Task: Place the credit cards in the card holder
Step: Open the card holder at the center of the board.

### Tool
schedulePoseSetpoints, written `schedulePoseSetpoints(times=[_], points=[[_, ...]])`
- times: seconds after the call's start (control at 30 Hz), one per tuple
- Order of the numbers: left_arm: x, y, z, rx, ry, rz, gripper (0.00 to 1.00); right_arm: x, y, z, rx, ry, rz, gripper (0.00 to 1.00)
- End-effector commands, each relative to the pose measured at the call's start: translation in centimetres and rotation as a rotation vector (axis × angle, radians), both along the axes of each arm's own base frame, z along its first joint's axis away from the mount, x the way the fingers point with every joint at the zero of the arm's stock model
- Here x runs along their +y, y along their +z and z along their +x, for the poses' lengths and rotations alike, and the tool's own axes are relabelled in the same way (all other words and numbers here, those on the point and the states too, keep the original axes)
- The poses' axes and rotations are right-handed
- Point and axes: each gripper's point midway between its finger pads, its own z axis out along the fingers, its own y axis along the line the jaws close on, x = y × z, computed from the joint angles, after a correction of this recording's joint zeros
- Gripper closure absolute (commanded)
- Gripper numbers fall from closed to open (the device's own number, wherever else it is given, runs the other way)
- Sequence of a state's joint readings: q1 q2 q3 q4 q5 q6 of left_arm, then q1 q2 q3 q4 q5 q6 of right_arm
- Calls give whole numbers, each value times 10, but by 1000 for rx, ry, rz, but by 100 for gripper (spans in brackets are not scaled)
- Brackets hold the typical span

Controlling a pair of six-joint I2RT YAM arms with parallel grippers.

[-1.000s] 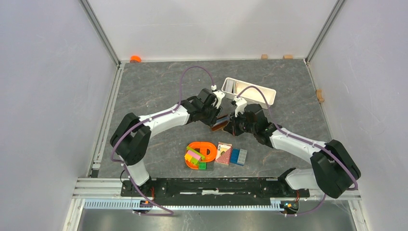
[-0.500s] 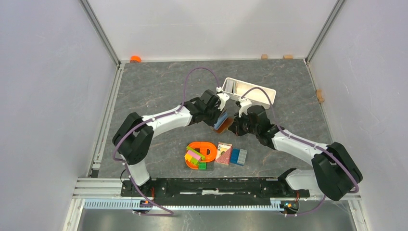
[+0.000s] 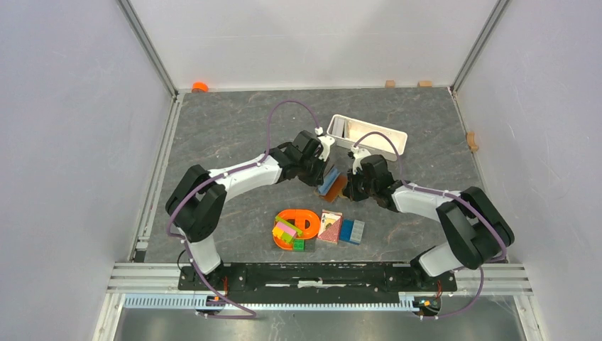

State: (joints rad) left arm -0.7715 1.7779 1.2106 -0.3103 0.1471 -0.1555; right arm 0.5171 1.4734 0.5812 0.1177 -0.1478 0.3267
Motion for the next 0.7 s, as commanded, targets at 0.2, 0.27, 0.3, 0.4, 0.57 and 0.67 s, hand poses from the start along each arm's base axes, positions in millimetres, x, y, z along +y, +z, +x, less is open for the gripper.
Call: schedulePoseSetpoints(times=[0.2,0.27,0.3,0.4,0.57,0.67], points=[[-25,-4,-29,236,-48,-149,98,-2,-2,28,-59,-29,-21,100],[-27,-5,-31,251,-57,-157,97,-2,-4,28,-55,-30,-23,100],[-27,-5,-32,255,-59,-158,97,-3,-5,28,-53,-31,-25,100],[-21,-7,-26,225,-26,-128,98,-5,-8,28,-46,-37,-30,100],[17,-22,-5,158,179,24,98,-10,1,30,-57,-56,-33,100],[30,-26,-1,162,245,50,98,-9,18,32,-84,-54,-23,82]])
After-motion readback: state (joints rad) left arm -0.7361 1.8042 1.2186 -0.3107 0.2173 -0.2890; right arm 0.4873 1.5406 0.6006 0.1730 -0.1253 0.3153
